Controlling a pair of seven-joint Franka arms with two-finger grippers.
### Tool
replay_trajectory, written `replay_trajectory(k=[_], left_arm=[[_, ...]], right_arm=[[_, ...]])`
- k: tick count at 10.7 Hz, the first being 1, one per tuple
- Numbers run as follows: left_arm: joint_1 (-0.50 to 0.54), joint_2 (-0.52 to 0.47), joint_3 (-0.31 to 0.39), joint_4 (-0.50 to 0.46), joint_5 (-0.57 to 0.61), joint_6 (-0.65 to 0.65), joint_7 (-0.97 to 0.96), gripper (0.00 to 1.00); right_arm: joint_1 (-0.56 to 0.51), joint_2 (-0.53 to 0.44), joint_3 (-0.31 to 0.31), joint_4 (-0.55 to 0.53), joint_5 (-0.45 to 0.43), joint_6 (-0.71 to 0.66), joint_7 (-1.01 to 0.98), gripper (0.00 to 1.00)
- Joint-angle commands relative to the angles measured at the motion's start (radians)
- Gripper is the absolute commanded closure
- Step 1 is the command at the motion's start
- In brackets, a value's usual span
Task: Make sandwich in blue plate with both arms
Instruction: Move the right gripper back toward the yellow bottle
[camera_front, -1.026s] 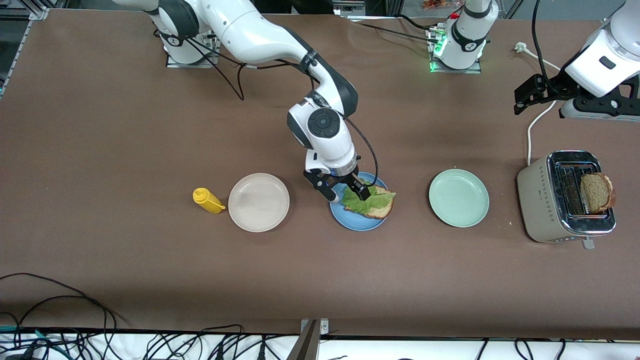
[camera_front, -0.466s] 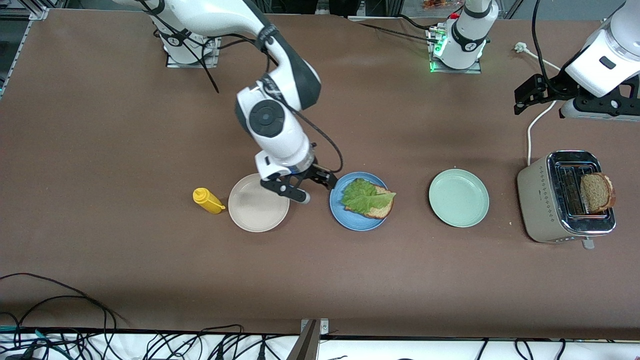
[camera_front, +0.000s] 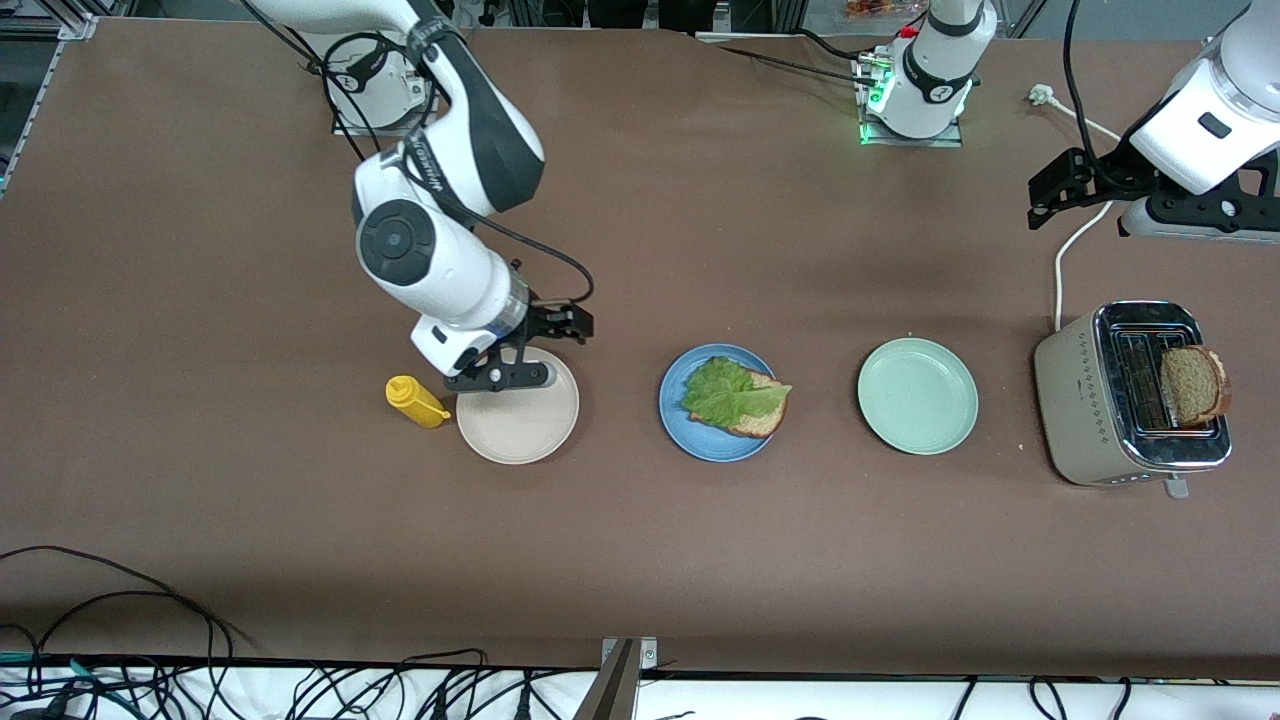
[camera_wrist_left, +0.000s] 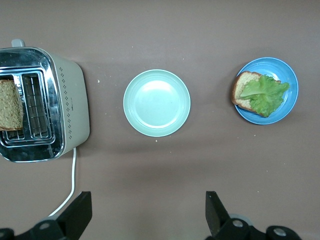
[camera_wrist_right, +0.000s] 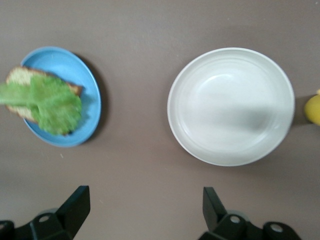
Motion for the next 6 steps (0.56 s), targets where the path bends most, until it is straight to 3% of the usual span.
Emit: replay_trajectory(k=[1, 6], left_arm=[[0.004, 0.013, -0.001, 0.028, -0.013, -0.017, 0.002, 0.0], [0.004, 0.013, -0.001, 0.028, -0.013, -0.017, 0.002, 0.0]], right_arm=[[-0.108, -0.133, 0.039, -0.128, -0.033, -0.071, -0.25, 0.0], [-0.282, -0.199, 0.039, -0.207, -0.05, -0.08, -0.791, 0.0]])
